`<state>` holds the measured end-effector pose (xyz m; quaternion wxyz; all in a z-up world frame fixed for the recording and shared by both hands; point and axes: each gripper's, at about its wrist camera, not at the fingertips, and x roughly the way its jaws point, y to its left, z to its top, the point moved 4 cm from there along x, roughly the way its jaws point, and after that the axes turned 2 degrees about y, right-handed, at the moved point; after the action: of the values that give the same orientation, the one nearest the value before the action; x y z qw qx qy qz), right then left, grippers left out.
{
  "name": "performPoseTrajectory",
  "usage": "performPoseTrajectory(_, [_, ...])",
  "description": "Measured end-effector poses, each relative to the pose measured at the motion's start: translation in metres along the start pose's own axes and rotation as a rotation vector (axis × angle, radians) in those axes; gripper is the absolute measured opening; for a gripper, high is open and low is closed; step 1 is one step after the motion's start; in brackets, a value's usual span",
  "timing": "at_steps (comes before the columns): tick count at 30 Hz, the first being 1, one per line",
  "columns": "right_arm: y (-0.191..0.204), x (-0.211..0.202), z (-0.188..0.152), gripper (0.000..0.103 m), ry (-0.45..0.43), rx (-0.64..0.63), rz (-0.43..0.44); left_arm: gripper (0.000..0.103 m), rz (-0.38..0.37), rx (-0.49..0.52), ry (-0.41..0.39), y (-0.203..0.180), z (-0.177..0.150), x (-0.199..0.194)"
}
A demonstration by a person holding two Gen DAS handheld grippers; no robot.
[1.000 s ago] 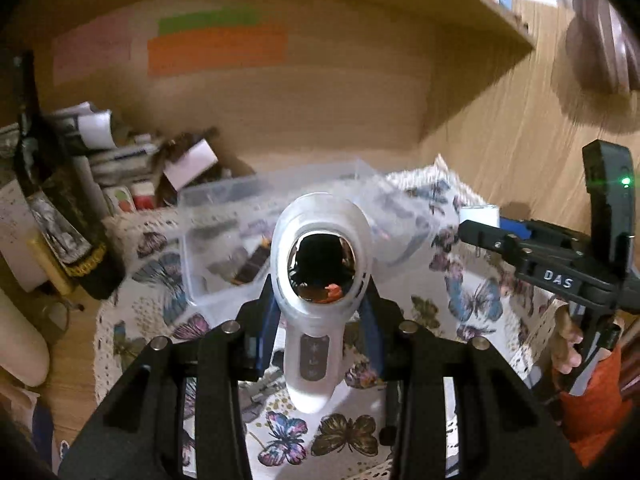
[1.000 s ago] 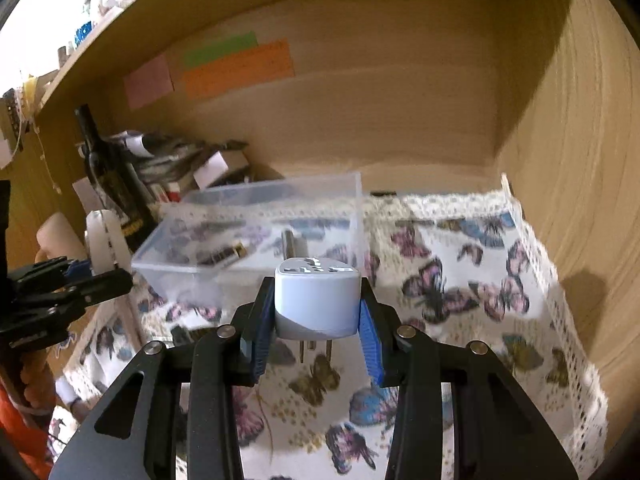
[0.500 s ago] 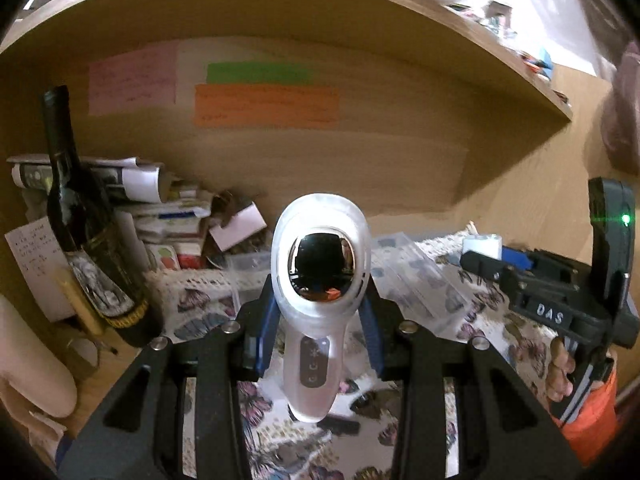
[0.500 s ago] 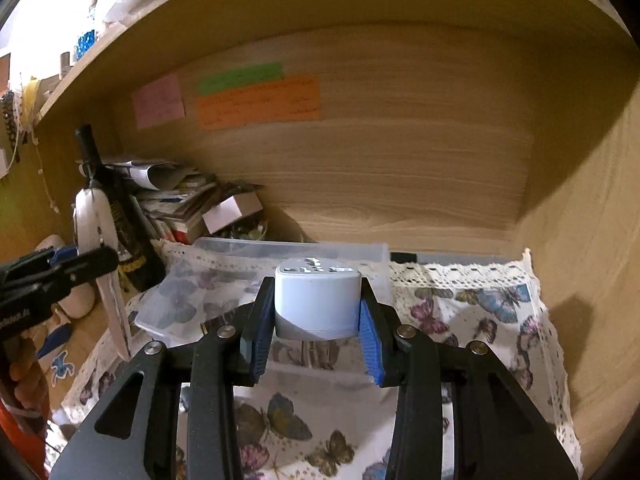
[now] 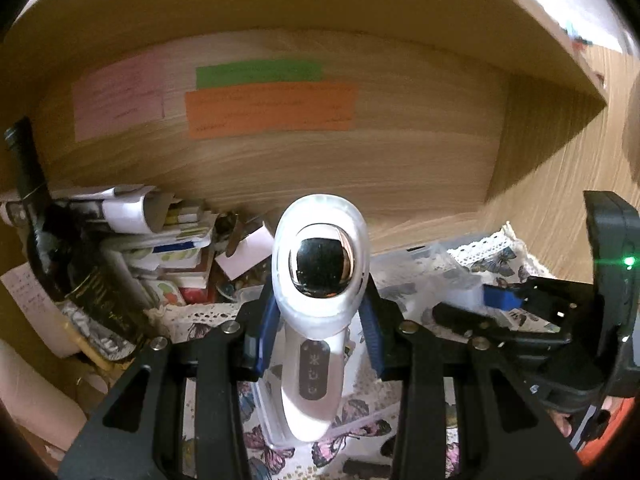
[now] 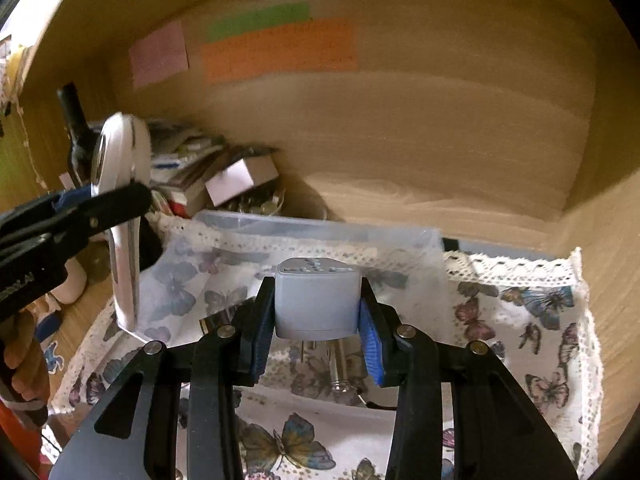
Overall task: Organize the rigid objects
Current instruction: 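Lower the adapter into the clear box with the right tool while the left tool drops the device in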
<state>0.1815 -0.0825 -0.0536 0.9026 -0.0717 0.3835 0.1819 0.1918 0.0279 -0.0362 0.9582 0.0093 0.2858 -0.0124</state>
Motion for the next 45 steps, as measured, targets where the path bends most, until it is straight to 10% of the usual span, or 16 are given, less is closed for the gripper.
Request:
performPoseTrajectory(22, [0.007,0.049,-0.021,0.035,0.140,-0.047,-0.018,0.038,-0.127,0.012,0.326,-0.013,-0.037,0.088])
performPoseTrajectory(37, [0.008,0.004,-0.013,0.050,0.048,-0.049,-0.031,0.041,-0.085,0.050,0.165,-0.009,-0.020,0.019])
performPoseTrajectory(45, [0.013,-0.046,-0.016,0.073,-0.064,-0.056,-0.038,0.067,-0.037,0.058,0.087,-0.006,-0.032,-0.019])
